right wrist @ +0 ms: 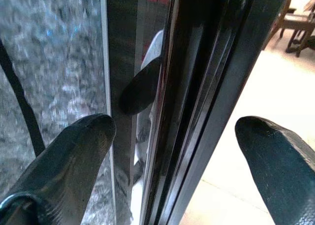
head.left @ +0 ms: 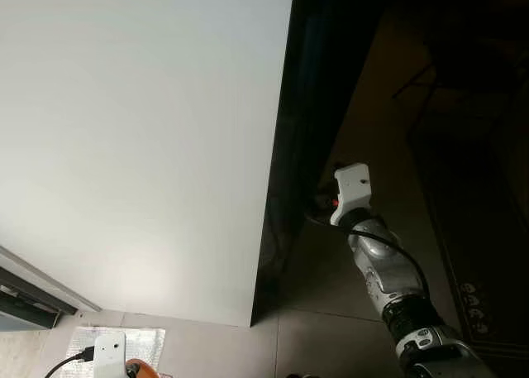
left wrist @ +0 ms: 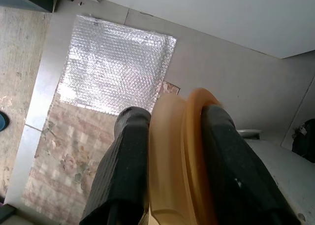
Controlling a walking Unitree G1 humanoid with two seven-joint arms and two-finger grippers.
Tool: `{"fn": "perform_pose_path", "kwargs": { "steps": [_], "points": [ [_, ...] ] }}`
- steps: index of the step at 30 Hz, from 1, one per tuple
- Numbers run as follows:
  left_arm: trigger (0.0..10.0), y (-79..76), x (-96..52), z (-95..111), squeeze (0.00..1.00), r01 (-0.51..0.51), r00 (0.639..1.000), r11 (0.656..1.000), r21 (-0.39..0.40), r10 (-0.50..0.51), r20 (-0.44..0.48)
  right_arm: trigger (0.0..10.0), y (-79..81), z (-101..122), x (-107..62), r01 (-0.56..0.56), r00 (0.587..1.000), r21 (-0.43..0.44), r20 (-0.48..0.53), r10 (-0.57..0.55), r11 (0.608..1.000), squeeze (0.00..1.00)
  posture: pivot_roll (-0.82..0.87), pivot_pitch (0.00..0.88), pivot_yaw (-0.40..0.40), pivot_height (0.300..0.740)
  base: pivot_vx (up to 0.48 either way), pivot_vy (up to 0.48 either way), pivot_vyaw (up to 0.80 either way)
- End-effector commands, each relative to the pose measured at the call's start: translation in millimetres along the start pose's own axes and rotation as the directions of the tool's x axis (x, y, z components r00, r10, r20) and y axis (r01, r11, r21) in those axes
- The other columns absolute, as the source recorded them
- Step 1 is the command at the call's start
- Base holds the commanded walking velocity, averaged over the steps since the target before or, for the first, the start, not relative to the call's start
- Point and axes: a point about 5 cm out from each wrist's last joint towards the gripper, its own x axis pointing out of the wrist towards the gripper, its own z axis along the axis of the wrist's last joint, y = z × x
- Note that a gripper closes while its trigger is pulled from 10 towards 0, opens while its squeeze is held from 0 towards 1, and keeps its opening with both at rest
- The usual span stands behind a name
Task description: Restocking fridge
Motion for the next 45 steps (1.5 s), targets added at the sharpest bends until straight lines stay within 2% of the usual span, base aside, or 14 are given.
{"fn": "perform_pose_path", "kwargs": {
  "steps": [1,6,10,20,25,29,30,37,41,42,43,45],
  "points": [
    [10.0,-14.1,-3.3,-18,0.0,0.054,0.997,0.998,-0.016,-0.055,-0.063,10.0,0.8,2,2.5,-0.009,1.0,-0.011,0.006,0.009,1.0,0.0,-0.04,0.156,-0.073,0.74,0.0,0.0,0.0],
    [10.0,-4.9,-3.8,-19,0.0,0.045,0.997,0.999,-0.015,-0.046,-0.065,10.0,-4.2,2,3.5,0.018,1.0,-0.024,0.009,-0.017,1.0,0.0,-0.04,0.155,-0.072,0.74,0.0,0.0,0.0],
    [10.0,2.1,-4.7,-21,0.0,0.042,0.997,0.999,-0.012,-0.043,-0.071,10.0,-15.6,4,2.4,0.057,0.998,-0.026,0.016,-0.057,0.998,0.0,-0.04,0.151,-0.071,0.74,0.0,0.0,0.0],
    [10.0,-5.7,-3.8,-20,0.0,0.053,0.996,0.999,-0.001,-0.053,-0.074,10.0,-30.7,6,0.9,0.125,0.992,-0.054,0.025,-0.124,0.991,0.0,-0.04,0.145,-0.074,0.74,0.0,0.0,0.0],
    [10.0,-10.0,-3.2,-18,0.0,0.059,0.995,0.998,0.002,-0.059,-0.075,10.0,-43.9,7,-1.8,0.215,0.976,-0.052,0.035,-0.213,0.975,0.0,-0.04,0.139,-0.073,0.74,0.0,0.0,0.0],
    [10.0,-7.9,-4.0,-21,0.0,0.059,0.995,0.998,0.004,-0.059,-0.078,10.0,-54.6,7,-6.3,0.279,0.96,-0.055,0.037,-0.277,0.959,0.0,-0.04,0.133,-0.072,0.74,0.0,0.0,0.0],
    [10.0,-7.1,-4.2,-21,0.0,0.06,0.995,0.998,0.005,-0.059,-0.078,10.0,-60.4,4,-9.8,0.316,0.949,-0.061,0.031,-0.315,0.947,0.0,-0.04,0.133,-0.072,0.74,0.0,0.0,0.0],
    [10.0,-5.8,-4.6,-22,0.0,0.059,0.995,0.998,0.006,-0.058,-0.078,10.0,-73.2,-12,-26.3,0.4,0.916,-0.067,-0.003,-0.401,0.914,0.0,-0.04,0.136,-0.072,0.74,0.0,0.0,0.0],
    [10.0,-5.2,-4.8,-23,0.0,0.059,0.995,0.998,0.01,-0.058,-0.081,10.0,-80.7,-36,-47.5,0.462,0.881,-0.077,-0.074,-0.467,0.883,0.0,-0.05,0.145,-0.07,0.74,0.0,0.0,0.0],
    [10.0,-5.0,-4.6,-23,0.0,0.059,0.995,0.998,0.013,-0.057,-0.083,10.0,-85.6,-49,-60.6,0.498,0.855,-0.082,-0.122,-0.505,0.863,0.0,-0.05,0.148,-0.068,0.74,0.0,0.0,0.0],
    [10.0,-5.0,-4.6,-23,0.0,0.059,0.995,0.998,0.013,-0.057,-0.083,10.0,-85.6,-49,-60.6,0.498,0.855,-0.082,-0.122,-0.505,0.863,0.0,-0.05,0.148,-0.068,0.74,0.0,0.0,0.0],
    [10.0,-4.8,-4.4,-22,0.0,0.059,0.995,0.998,0.016,-0.057,-0.083,10.0,-90.8,-60,-72.2,0.534,0.824,-0.097,-0.163,-0.543,0.84,0.0,-0.05,0.15,-0.067,0.74,0.0,0.0,0.0]
  ]
}}
